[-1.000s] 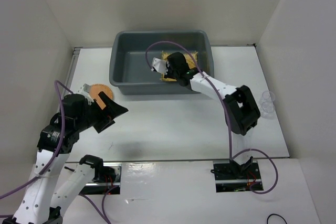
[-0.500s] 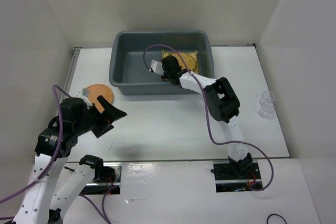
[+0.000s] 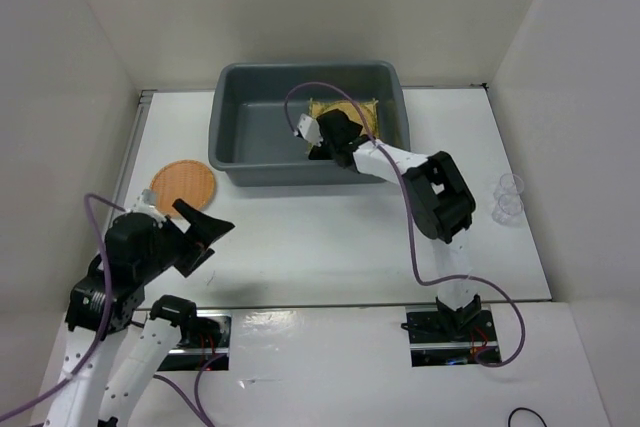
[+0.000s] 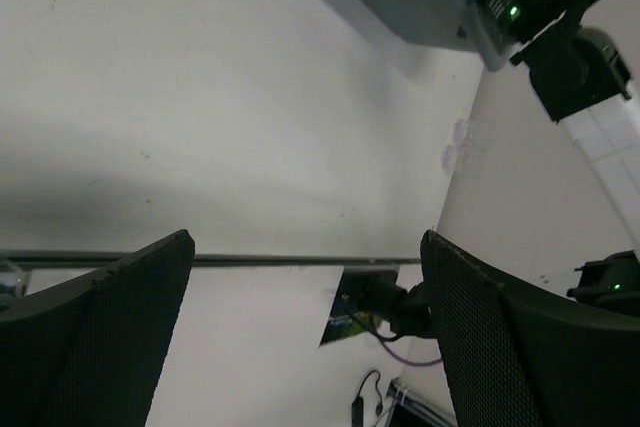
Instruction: Place the mixed dishes into the plastic bin
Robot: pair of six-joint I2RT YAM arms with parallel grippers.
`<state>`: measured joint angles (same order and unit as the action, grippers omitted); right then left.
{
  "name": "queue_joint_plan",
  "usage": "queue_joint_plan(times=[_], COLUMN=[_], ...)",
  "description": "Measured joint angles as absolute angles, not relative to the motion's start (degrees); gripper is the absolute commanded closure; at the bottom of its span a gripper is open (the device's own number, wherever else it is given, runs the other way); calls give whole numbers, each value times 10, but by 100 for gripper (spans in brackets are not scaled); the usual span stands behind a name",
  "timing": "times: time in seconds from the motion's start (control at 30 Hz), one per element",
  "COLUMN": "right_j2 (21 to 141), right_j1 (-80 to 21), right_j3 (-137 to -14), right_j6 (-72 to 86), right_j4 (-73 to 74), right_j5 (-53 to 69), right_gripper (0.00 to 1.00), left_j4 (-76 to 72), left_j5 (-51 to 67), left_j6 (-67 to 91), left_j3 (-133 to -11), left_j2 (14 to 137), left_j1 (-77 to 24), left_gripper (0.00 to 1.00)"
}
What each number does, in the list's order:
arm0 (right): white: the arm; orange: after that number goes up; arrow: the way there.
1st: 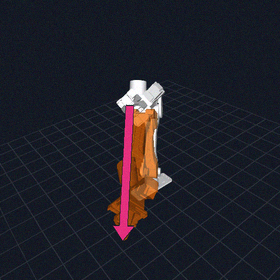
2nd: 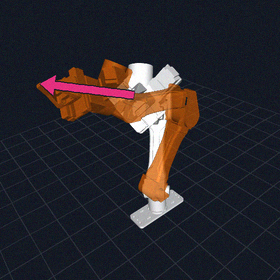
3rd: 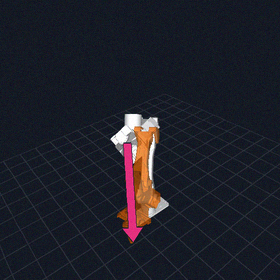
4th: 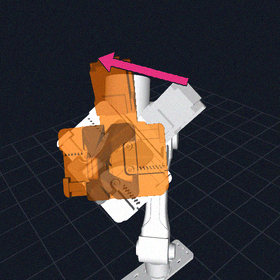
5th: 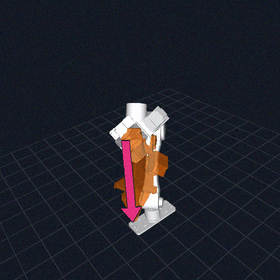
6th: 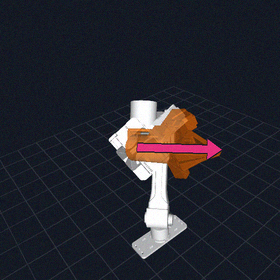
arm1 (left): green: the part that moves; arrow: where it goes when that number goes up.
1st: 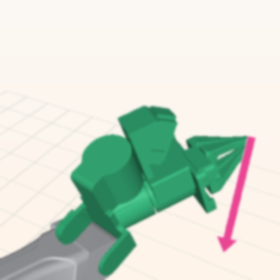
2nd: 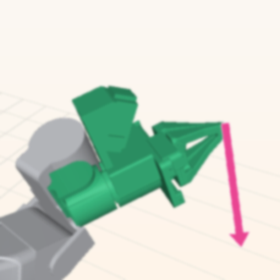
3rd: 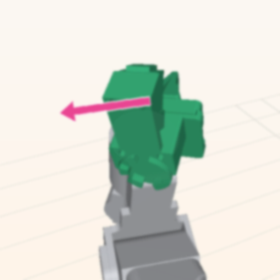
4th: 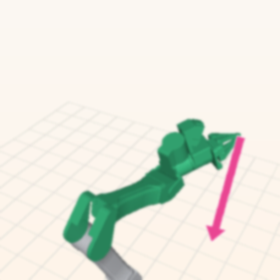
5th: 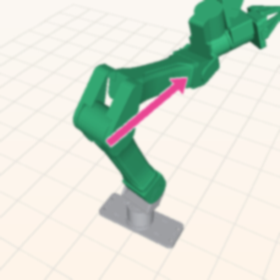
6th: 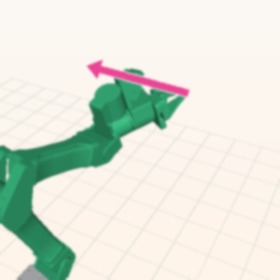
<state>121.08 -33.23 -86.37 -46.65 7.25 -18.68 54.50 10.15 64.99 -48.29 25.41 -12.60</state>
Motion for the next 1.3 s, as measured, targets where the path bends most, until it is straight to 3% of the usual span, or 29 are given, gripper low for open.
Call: queue_joint_plan(times=[0.13, 0.37, 0.63, 0.8, 0.97, 1.3], right_j2=[1143, 913, 626, 531, 457, 436], right_j1=[-334, -361, -391, -395, -406, -406], right_j3=[-854, -790, -543, -450, -434, -389], right_j6=[-391, -302, -286, -277, -226, -206], right_j4=[110, 157, 199, 219, 207, 206], right_j5=[-184, -156, -197, -238, -237, -230], right_gripper=[2, 2, 2, 2, 2, 2], left_j4=[552, 556, 551, 471, 427, 314], left_j5=[45, -129, -268, -164, -40, 216], left_j6=[657, 636, 643, 600, 555, 465], left_j3=[-522, -665, -663, -649, -573, -535], left_j2=[256, 465, 456, 613, 641, 765], left_j1=[-126, -125, -106, 36, 244, 382], left_gripper=[0, 0, 0, 0, 0, 0])
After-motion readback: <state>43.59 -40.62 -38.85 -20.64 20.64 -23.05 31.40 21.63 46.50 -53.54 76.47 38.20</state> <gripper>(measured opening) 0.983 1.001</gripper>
